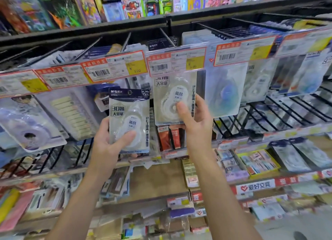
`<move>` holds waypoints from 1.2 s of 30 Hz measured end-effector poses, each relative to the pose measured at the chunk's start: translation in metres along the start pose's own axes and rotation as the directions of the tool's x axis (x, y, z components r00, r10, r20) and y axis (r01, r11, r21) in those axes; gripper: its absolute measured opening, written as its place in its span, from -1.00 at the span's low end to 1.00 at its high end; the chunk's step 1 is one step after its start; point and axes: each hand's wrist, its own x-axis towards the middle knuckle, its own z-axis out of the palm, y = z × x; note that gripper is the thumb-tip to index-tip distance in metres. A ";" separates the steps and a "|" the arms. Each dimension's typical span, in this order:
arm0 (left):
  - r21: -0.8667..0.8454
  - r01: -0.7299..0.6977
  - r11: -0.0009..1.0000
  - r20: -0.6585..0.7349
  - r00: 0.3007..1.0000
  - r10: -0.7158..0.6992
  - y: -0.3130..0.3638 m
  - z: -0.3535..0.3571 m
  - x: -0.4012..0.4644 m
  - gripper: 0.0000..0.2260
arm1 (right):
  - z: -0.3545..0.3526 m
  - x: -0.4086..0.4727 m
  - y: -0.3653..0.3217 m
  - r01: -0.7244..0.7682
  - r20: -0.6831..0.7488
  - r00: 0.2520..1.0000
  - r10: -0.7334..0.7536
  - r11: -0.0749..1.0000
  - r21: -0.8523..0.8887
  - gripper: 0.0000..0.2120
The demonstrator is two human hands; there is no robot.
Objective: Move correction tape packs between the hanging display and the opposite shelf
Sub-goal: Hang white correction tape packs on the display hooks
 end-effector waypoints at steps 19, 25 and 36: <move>-0.032 -0.012 0.999 -0.078 0.997 0.009 0.003 0.018 -0.021 -0.53 | -0.001 -0.013 -0.011 -0.066 0.051 0.997 0.063 0.996 0.064 -0.63; -0.059 -0.015 0.998 -0.079 0.997 0.010 0.006 0.022 -0.017 -0.54 | 0.002 -0.008 -0.010 -0.120 0.077 0.991 0.113 0.989 0.091 -0.77; -0.069 -0.023 0.997 -0.147 0.989 0.013 0.004 0.001 -0.010 -0.53 | 0.020 0.011 0.004 -0.145 -0.047 0.987 0.155 0.976 0.159 -0.72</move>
